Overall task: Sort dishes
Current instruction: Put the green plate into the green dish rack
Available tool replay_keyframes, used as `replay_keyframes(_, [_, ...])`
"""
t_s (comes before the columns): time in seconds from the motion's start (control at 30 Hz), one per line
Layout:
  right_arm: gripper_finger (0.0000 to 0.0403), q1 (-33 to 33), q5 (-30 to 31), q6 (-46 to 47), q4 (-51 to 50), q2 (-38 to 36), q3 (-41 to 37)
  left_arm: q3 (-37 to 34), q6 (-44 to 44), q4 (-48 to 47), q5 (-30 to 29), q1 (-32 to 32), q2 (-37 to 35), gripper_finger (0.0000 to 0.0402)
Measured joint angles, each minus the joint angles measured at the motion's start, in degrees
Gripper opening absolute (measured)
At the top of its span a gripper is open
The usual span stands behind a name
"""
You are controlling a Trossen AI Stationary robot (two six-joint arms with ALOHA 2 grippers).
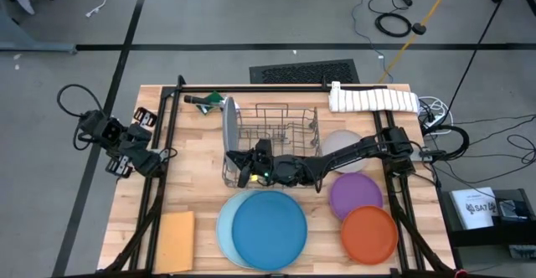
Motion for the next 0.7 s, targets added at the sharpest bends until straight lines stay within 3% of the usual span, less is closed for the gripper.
replay_keyframes(0.17, [0.0000, 0.0, 0.1, 1.6, -4.1, 0.3, 0.1, 0.0, 0.2, 0.0, 0.0, 0.0, 0.0, 0.0045])
replay_keyframes(0.7, [0.0000, -0.1, 0.0, 4.5, -4.2, 3.6, 0.2, 0.0, 0.3, 0.0, -0.2, 0.0, 0.0, 0.0045])
